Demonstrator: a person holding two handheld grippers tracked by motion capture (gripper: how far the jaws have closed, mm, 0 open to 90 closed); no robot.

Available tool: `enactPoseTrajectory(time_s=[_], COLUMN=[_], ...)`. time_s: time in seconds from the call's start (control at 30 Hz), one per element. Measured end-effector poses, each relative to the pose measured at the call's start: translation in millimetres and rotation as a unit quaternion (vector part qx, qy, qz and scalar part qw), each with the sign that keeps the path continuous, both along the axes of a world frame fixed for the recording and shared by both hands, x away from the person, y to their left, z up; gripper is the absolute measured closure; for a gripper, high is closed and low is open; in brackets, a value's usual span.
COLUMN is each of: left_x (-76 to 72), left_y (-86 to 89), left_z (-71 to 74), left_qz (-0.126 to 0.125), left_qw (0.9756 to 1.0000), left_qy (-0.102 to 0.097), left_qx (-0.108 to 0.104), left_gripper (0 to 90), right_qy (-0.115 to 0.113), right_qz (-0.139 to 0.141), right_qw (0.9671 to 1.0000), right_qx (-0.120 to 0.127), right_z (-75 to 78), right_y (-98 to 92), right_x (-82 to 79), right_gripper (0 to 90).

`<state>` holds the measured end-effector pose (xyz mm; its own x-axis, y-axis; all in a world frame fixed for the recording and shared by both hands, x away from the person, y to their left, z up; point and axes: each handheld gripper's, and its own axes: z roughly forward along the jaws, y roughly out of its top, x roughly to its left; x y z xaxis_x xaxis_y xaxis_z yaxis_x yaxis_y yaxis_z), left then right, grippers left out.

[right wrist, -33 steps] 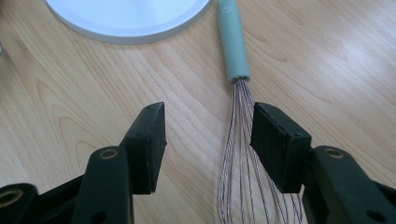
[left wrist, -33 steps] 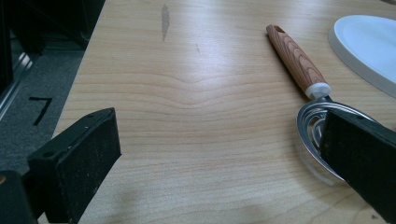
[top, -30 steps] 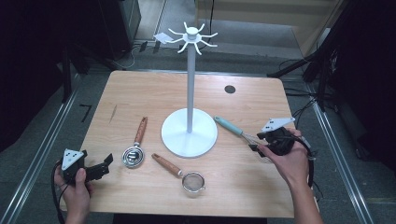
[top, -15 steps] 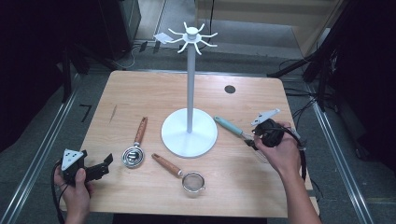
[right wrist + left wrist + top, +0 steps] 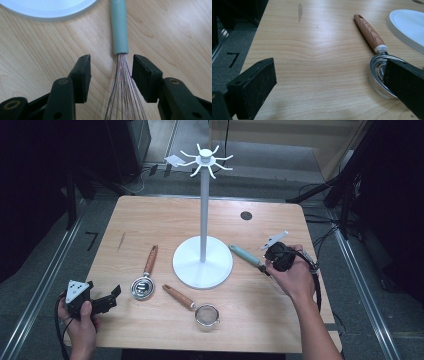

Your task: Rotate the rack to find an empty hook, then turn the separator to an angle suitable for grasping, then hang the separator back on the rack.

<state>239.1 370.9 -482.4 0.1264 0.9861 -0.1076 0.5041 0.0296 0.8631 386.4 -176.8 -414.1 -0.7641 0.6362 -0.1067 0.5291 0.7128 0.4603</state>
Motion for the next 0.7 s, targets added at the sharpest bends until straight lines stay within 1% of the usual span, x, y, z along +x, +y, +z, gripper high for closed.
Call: enactPoseTrajectory(time_s=[0.27, 0.4, 0.57, 0.7], left_x=[-0.2, -0.1, -0.5, -0.2], left_y=[0.1, 0.1, 0.0, 0.2], left_z=[-0.1, 0.0, 0.1, 0.0], left_qz=[0.000, 0.000, 0.000, 0.000], left_qw=[1.0000, 1.0000, 1.0000, 1.0000], left_qy=[-0.002, 0.000, -0.001, -0.001], left_qx=[0.000, 0.000, 0.001, -0.001], left_gripper=[0.0, 0.0, 0.0, 0.0], right_qy=[0.008, 0.006, 0.013, 0.020], right_qz=[0.001, -0.001, -0.004, -0.007], right_qw=[0.9999, 0.9999, 0.9995, 0.9992], right_qx=[-0.015, -0.010, -0.027, -0.034], right_z=[-0.3, 1.9, -0.6, -2.1], right_y=[8.7, 11.9, 15.9, 16.4], right_x=[6.7, 8.4, 13.2, 18.9], right_gripper=[54.1, 54.8, 55.0, 55.1])
